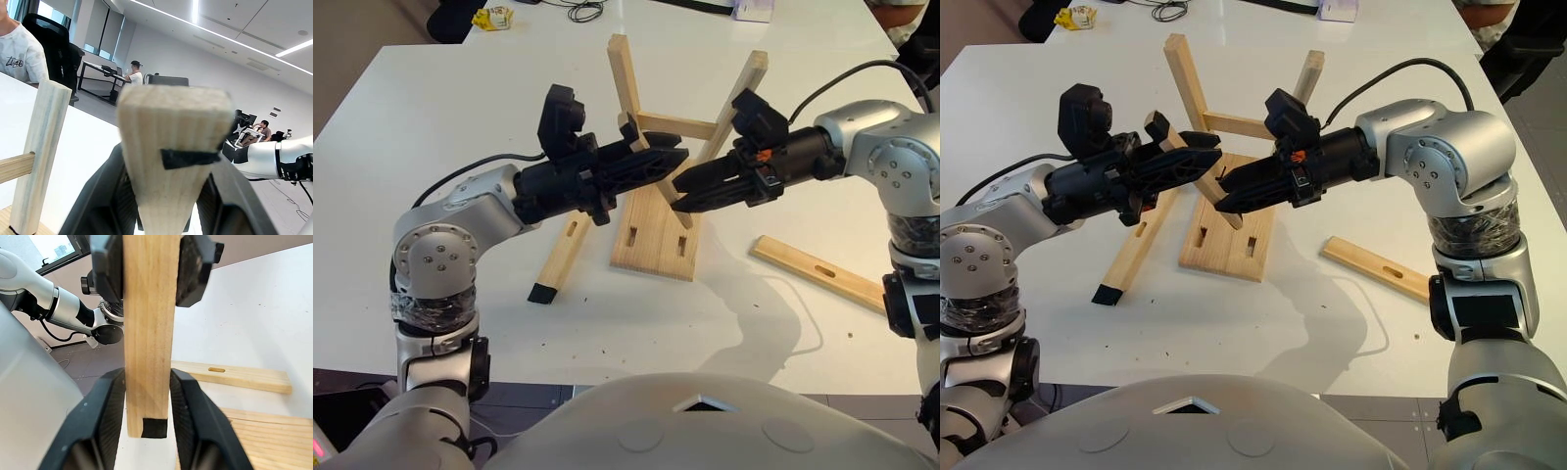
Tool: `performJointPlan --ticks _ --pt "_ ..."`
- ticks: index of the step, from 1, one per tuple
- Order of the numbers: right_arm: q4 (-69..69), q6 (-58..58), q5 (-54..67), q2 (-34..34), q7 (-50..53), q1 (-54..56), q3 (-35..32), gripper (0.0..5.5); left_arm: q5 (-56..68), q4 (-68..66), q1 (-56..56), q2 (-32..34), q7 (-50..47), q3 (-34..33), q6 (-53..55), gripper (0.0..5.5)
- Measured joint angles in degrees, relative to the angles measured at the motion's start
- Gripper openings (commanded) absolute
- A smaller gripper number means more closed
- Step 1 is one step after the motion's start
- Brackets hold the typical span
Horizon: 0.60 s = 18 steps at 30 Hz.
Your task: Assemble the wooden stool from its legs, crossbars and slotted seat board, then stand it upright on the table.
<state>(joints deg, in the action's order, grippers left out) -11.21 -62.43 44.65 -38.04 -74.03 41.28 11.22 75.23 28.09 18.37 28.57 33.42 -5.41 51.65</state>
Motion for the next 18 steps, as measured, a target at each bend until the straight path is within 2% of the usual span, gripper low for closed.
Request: performJointPlan --ticks 15,16,18 --pt "-0.08 0.74 0.06 -0.42 -0.52 0.01 1.39 1.32 -0.50 0.75 -1.43 2.72 2.32 0.44 -0.74 1.34" --pt "-0.10 1.41 -0.18 -0.29 -0.29 0.01 1.48 1.68 -0.69 0.74 -1.44 2.74 2.32 0.48 -1.01 1.34" --pt "-0.02 3.17 -0.64 0.30 0.66 0.02 1.47 1.90 -1.07 0.64 -1.48 2.88 2.32 0.53 -1.13 1.34"
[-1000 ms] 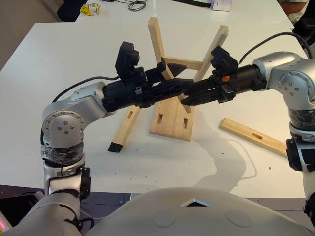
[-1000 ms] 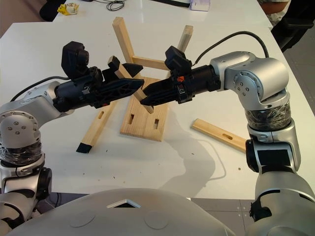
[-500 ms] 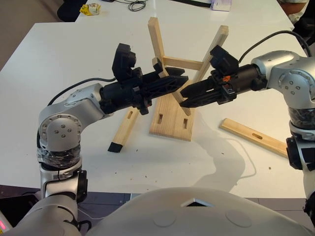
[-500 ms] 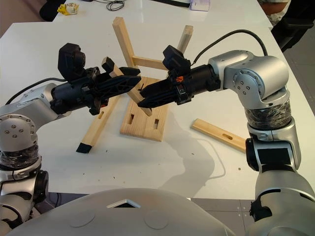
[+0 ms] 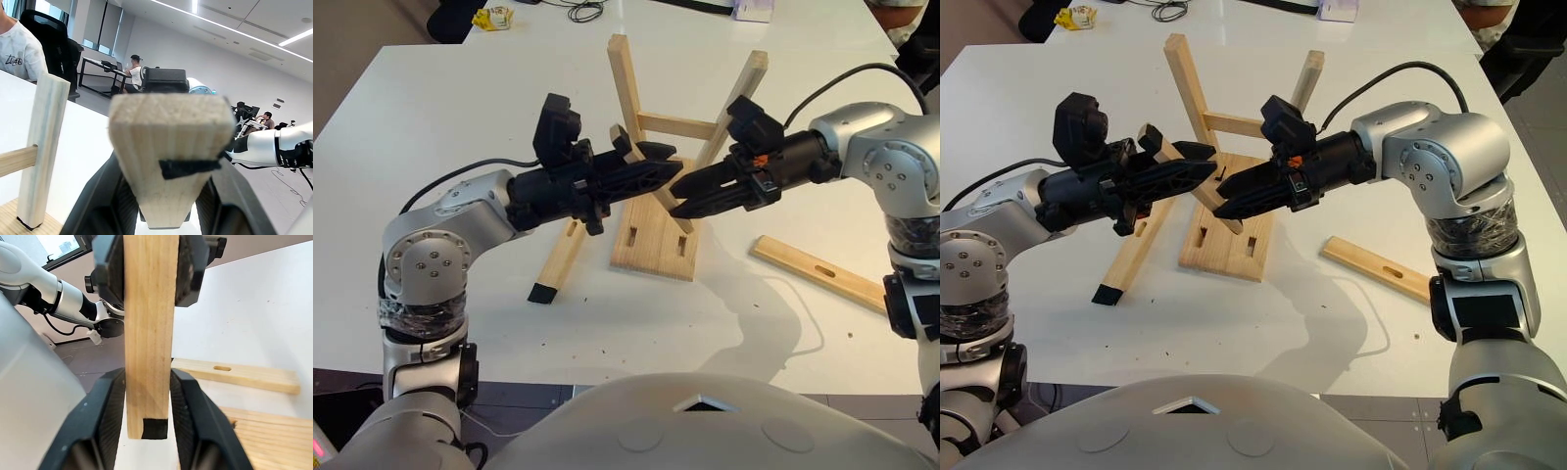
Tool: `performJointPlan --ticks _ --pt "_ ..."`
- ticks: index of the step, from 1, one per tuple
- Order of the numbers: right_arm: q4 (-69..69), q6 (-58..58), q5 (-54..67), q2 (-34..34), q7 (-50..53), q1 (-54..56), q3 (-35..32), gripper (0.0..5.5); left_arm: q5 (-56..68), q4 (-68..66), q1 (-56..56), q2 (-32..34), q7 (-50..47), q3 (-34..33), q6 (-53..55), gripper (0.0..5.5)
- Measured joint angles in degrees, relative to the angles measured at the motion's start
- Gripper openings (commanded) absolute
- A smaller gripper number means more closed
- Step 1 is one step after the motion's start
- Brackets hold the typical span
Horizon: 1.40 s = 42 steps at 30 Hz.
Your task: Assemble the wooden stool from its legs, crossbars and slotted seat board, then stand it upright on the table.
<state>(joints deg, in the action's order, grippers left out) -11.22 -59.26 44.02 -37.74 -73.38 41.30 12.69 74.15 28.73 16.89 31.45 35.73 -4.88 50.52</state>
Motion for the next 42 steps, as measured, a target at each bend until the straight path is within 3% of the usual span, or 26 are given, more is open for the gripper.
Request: performJointPlan --ticks 7,12,19,24,30,35,42 --pt "0.30 3.48 -1.90 0.15 0.89 -0.01 0.54 2.94 -1.58 -0.20 -0.70 0.19 0.54 0.80 -0.03 1.31" --pt "1.29 6.77 -6.48 -4.93 -0.30 -2.59 1.34 3.70 -3.31 0.16 -0.68 2.26 3.91 0.05 -0.33 1.31" --pt "2.01 11.80 -12.64 -11.14 -1.90 -11.04 2.98 3.70 0.46 1.52 -0.32 10.33 10.00 -5.45 1.16 1.31" --pt "1.90 12.70 -13.63 -12.07 -0.50 -15.13 2.42 3.70 -5.49 0.60 -0.57 16.03 11.78 -6.82 0.69 1.31" --pt "1.95 13.00 -14.46 -12.79 1.65 -18.28 0.24 3.70 -23.24 -5.09 -3.42 17.04 10.16 -6.58 -10.11 1.31" --pt "1.55 11.01 -13.68 -14.55 2.52 -20.20 -3.26 3.70 -39.57 -13.79 -6.55 9.87 10.42 -5.70 -33.06 1.31" --pt "-1.72 7.40 -12.20 -14.79 5.28 -22.76 -5.75 3.70 -44.28 -18.37 -15.72 11.09 31.90 -1.30 -48.95 1.31"
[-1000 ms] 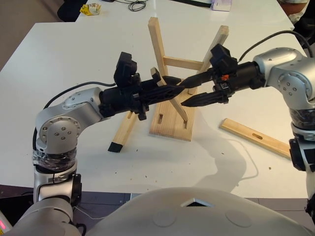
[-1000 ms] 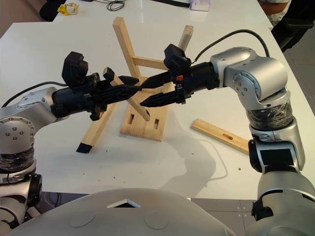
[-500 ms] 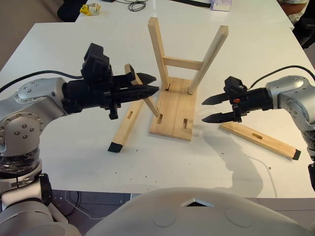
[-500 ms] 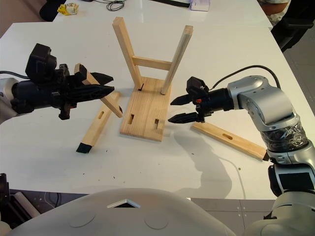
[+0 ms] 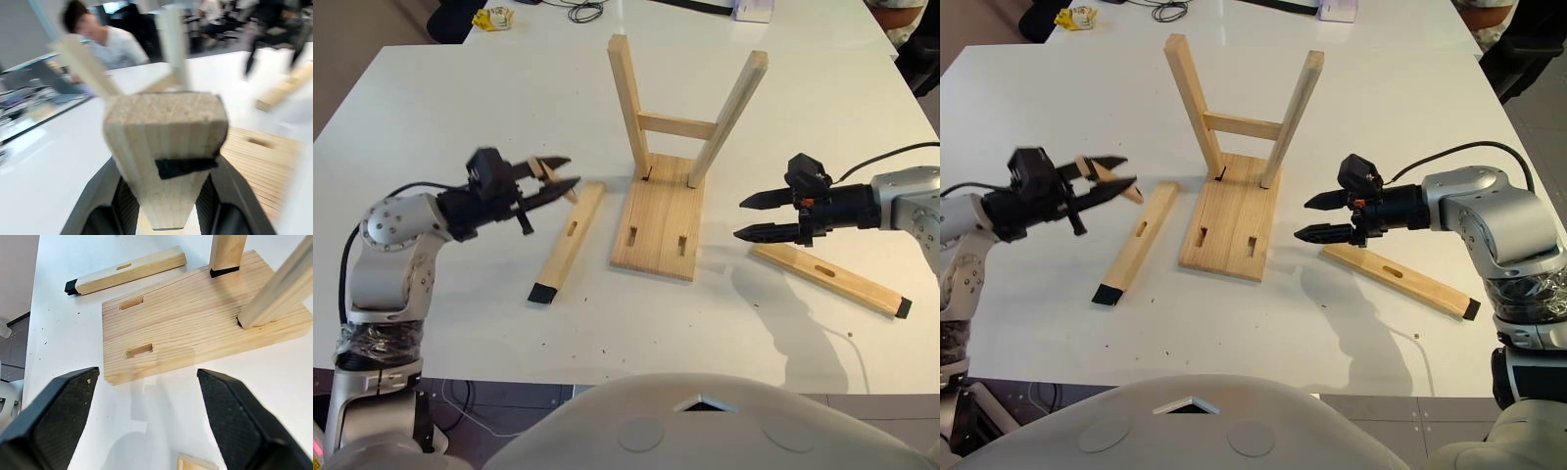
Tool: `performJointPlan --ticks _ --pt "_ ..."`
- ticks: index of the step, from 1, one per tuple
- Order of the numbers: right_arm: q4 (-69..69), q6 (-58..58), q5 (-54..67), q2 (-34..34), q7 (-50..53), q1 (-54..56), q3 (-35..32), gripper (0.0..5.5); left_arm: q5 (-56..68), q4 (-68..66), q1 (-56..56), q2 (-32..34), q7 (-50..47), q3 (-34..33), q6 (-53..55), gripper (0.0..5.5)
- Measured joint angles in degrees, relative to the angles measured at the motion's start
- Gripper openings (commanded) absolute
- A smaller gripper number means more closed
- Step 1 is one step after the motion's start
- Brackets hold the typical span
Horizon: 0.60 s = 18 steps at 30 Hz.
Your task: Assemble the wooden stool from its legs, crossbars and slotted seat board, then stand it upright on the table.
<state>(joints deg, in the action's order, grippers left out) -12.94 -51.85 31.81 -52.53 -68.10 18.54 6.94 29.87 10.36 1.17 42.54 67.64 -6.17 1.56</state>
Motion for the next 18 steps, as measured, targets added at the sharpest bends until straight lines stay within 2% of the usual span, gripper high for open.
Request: performJointPlan --ticks 5,18 --pt "-1.47 -1.87 1.25 0.97 2.72 -1.39 -0.45 3.70 0.54 -8.14 1.50 -1.27 10.11 1.95 -6.22 1.31" --pt "-4.58 -3.87 3.30 1.32 5.56 -4.30 -0.90 3.70 -1.87 -19.37 5.70 -0.59 21.37 2.21 -17.23 1.31"
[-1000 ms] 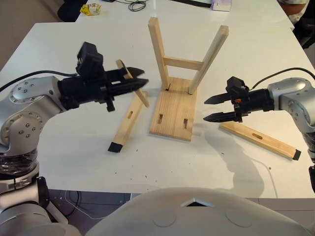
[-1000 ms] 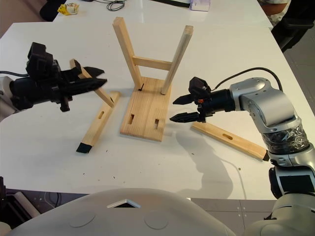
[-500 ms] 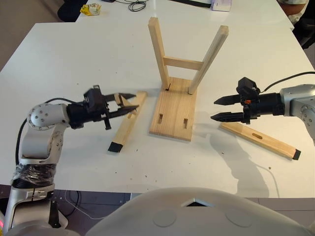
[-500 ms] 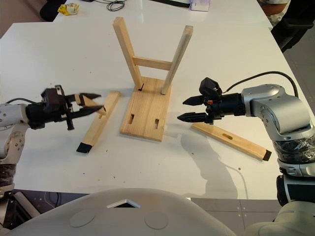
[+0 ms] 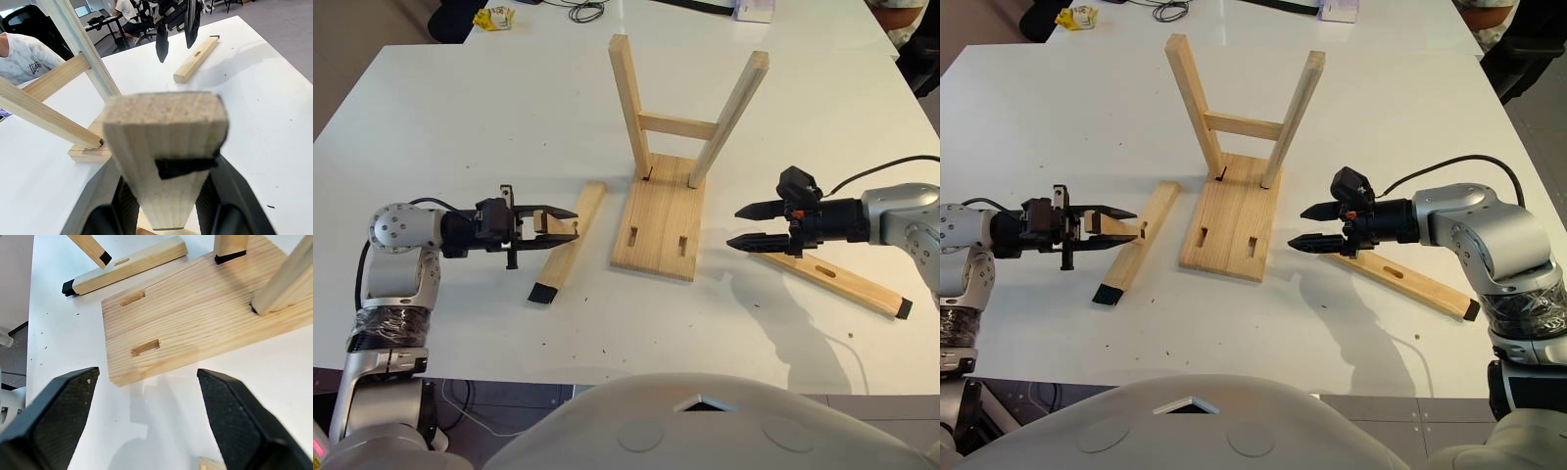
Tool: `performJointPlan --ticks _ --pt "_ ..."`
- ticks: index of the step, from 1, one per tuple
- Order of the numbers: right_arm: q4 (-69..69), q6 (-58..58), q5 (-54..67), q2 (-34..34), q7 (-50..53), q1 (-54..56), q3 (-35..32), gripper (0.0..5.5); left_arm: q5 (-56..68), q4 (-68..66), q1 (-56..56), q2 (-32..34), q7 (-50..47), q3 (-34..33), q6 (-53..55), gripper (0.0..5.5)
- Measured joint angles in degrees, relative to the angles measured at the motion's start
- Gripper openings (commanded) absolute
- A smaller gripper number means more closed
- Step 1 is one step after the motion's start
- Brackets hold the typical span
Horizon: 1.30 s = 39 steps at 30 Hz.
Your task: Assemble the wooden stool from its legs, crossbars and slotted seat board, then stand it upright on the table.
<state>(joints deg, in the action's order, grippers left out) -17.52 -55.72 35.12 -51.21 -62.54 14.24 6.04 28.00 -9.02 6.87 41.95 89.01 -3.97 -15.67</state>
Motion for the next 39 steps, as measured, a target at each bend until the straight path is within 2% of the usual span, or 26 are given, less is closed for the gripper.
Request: performJointPlan --ticks 23,30,39 --pt "-5.36 -4.83 5.46 -0.65 2.38 -1.72 -2.18 3.70 0.41 -5.94 0.65 2.50 3.01 -0.81 -5.66 1.31" --pt "-6.54 -5.38 6.72 0.46 3.90 -1.95 -2.03 3.70 0.36 -7.28 1.30 1.18 2.72 -0.34 -6.86 1.31" --pt "-5.93 -5.38 6.90 0.36 4.25 -1.21 -2.03 3.70 3.45 5.99 -16.21 -0.01 -1.06 -0.59 -3.07 1.31"
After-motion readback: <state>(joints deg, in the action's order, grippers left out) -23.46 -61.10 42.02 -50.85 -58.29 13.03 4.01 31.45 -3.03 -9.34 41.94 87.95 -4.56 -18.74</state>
